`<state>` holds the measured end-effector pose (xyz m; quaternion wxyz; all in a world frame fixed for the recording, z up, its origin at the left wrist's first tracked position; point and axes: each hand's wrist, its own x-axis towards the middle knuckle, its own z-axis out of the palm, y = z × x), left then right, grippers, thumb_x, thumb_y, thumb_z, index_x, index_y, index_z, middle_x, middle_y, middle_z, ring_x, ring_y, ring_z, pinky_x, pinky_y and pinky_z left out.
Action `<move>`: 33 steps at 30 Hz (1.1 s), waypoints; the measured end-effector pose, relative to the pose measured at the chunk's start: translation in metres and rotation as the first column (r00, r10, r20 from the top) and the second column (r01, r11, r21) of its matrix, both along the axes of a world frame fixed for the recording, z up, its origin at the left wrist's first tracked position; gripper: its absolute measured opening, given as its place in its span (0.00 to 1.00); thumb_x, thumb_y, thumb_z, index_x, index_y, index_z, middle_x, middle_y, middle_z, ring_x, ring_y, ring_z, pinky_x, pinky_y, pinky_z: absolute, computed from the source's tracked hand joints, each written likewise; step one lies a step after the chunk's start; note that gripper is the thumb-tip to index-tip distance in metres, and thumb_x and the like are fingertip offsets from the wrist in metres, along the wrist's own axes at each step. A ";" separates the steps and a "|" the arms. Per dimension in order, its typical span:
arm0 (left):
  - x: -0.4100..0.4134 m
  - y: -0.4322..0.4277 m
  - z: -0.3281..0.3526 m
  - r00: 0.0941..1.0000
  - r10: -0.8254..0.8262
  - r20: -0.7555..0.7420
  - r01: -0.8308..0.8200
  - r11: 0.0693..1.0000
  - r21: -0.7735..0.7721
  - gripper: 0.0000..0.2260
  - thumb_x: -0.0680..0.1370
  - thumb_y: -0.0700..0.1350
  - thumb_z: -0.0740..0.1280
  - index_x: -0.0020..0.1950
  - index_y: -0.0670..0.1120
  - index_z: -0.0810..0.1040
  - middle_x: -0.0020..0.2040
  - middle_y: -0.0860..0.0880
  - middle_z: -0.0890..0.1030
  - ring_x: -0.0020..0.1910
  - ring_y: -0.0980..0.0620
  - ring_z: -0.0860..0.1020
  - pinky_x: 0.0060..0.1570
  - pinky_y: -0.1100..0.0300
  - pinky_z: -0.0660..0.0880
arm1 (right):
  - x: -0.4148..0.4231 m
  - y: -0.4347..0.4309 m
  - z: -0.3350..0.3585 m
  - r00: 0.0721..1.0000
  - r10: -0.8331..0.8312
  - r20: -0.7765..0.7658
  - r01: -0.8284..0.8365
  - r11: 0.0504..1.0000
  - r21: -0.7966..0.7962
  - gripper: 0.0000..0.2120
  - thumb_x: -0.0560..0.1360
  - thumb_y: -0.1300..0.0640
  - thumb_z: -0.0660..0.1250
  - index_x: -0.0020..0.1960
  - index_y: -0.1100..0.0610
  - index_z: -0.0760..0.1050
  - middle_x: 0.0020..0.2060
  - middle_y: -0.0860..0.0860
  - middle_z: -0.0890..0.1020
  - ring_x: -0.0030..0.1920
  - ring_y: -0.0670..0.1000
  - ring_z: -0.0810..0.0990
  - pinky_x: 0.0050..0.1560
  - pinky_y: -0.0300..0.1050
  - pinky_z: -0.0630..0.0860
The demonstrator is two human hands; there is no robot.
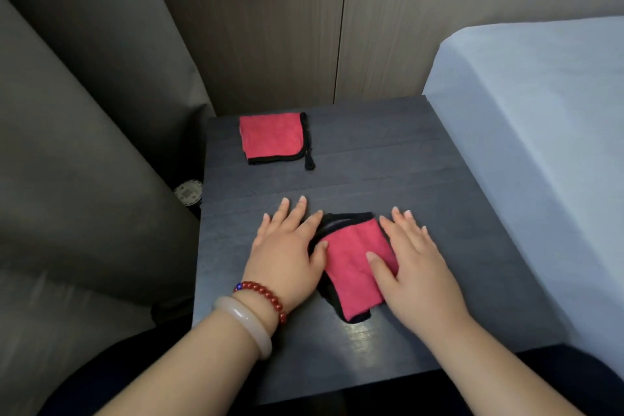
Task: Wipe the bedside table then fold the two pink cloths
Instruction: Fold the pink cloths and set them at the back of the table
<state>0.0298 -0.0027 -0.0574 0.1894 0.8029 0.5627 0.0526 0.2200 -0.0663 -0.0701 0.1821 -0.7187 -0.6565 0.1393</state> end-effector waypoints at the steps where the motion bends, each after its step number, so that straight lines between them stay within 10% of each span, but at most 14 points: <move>1: 0.000 -0.001 0.002 1.000 0.022 -0.007 -0.022 1.000 0.004 0.24 0.80 0.55 0.55 0.76 0.56 0.61 0.79 0.53 0.53 0.78 0.50 0.46 0.75 0.51 0.42 | 0.001 -0.001 0.000 1.000 0.002 0.003 -0.002 1.000 -0.006 0.33 0.75 0.37 0.48 0.75 0.51 0.61 0.76 0.48 0.59 0.77 0.44 0.50 0.76 0.43 0.45; 8: -0.019 0.006 0.021 0.986 0.137 -0.093 -0.115 0.971 0.208 0.26 0.80 0.45 0.57 0.78 0.51 0.57 0.80 0.47 0.51 0.78 0.44 0.44 0.74 0.48 0.40 | -0.008 -0.006 0.000 0.998 0.043 0.047 -0.042 0.999 -0.012 0.32 0.78 0.37 0.42 0.77 0.50 0.57 0.77 0.48 0.58 0.77 0.45 0.49 0.76 0.45 0.46; 17: -0.010 -0.012 -0.012 0.988 0.002 -0.153 0.019 0.990 0.140 0.31 0.77 0.64 0.43 0.79 0.57 0.52 0.80 0.49 0.50 0.78 0.45 0.47 0.75 0.48 0.45 | -0.023 0.066 0.032 0.996 0.081 -0.022 -0.078 0.992 0.095 0.25 0.80 0.46 0.55 0.76 0.47 0.59 0.77 0.50 0.57 0.77 0.51 0.51 0.75 0.52 0.55; 28: -0.044 0.008 -0.008 0.980 0.149 -0.133 -0.128 0.980 0.152 0.28 0.80 0.63 0.46 0.78 0.61 0.45 0.80 0.52 0.44 0.78 0.49 0.41 0.71 0.54 0.38 | -0.095 0.229 0.017 0.952 0.279 0.122 -0.254 0.949 -0.187 0.33 0.75 0.32 0.55 0.76 0.37 0.49 0.78 0.49 0.45 0.77 0.57 0.43 0.75 0.58 0.47; 33: -0.046 0.023 -0.011 0.974 0.175 -0.146 -0.153 0.976 0.153 0.28 0.78 0.64 0.44 0.79 0.60 0.47 0.80 0.51 0.47 0.78 0.47 0.43 0.74 0.51 0.41 | -0.091 0.238 0.002 0.971 0.232 0.054 -0.227 0.970 -0.092 0.21 0.82 0.54 0.56 0.74 0.50 0.64 0.77 0.51 0.58 0.77 0.55 0.53 0.74 0.50 0.53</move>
